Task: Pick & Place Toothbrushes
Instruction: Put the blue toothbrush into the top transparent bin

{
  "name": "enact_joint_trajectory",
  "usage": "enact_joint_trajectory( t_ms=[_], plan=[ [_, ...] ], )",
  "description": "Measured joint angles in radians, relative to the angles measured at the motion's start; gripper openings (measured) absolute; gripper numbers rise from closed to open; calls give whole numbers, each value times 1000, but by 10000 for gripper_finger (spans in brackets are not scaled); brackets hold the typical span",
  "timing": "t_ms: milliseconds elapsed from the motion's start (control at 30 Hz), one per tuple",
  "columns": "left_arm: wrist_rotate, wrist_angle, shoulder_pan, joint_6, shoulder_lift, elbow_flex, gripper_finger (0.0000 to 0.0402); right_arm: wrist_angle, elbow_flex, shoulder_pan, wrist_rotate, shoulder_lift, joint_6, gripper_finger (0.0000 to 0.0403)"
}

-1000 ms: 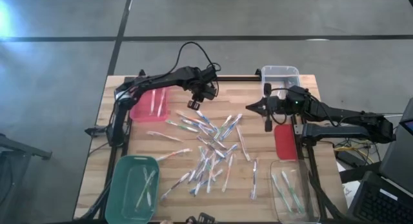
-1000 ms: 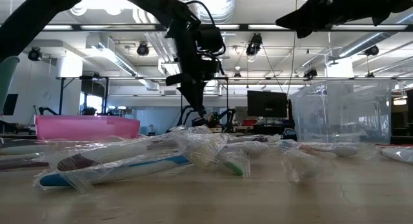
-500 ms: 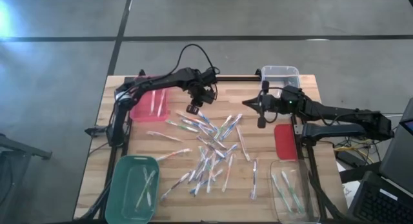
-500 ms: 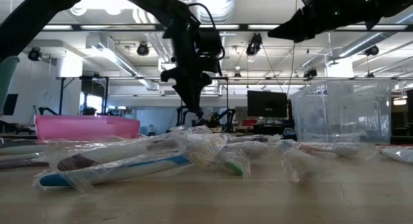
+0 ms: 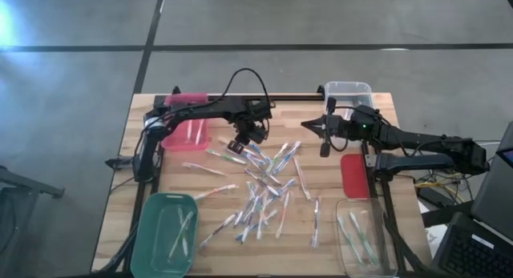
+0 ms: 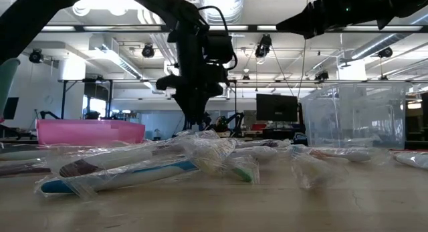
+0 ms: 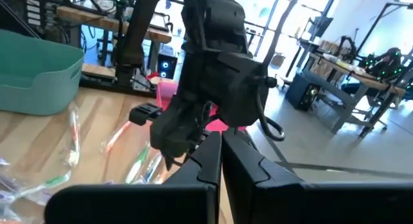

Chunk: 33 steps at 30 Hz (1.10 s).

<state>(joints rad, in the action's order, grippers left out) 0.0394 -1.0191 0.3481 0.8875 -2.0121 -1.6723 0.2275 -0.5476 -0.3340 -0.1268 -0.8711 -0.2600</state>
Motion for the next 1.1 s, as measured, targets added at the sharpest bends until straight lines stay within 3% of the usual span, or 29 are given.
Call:
enact_joint_trajectory(
  t_ms=[233,800,1100],
  plan=[
    [-65,117,1,8,0,87,106,16,0,0,0,0,31,8],
    [-80,333,-1,0,4,255,106,15,0,0,-1,-1,111,8],
    [-109,391,-2,-4,3,272,106,15,0,2,-2,-1,112,8]
  ],
)
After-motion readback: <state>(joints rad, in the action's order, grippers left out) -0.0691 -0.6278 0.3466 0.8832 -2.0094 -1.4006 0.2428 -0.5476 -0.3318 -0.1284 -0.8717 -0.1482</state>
